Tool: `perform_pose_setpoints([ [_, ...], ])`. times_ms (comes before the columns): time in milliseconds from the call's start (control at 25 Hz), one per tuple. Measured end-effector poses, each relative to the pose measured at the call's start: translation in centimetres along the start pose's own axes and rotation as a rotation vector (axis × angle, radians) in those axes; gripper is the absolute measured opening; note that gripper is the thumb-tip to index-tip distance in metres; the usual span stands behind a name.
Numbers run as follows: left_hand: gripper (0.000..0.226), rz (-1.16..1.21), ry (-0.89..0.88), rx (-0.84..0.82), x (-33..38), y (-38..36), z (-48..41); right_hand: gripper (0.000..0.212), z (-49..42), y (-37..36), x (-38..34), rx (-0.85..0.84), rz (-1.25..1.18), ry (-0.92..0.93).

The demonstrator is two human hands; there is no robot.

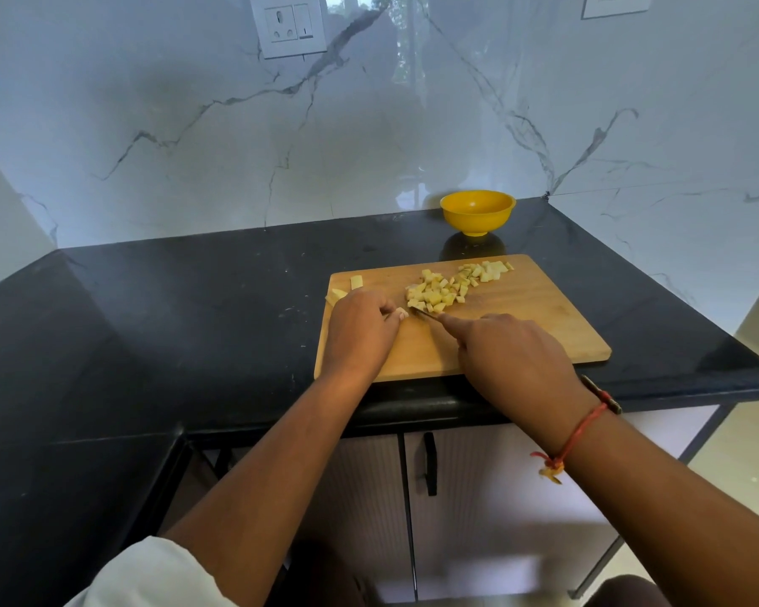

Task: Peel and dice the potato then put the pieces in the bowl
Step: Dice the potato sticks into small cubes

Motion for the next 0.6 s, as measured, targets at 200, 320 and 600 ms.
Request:
perform_pose_setpoints([
  [200,0.013,0.052,-0.005,-0.004,0.1,0.3,0.4,0.045,0.0,0.6,0.3,0.059,-0.186,-0.034],
  [320,0.014,0.090,0.040,-0.019,-0.1,0.2,0.3,0.044,0.2,0.7,-0.6,0.089,-0.220,-0.045],
  [600,0.013,0.162,0.097,-0.008,-0.5,-0.2,0.1,0.047,-0.9,0.3,-2.2,0.063,-0.184,-0.016],
])
Point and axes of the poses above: each hand's wrist, its own z-axis away from the middle knuckle, its own y-axis out of the back of the hand, x = y × z, the point moved 1 cm from there along -z, towards the middle knuckle, and after that the axes turned 3 degrees about x, right-handed, at the moved point
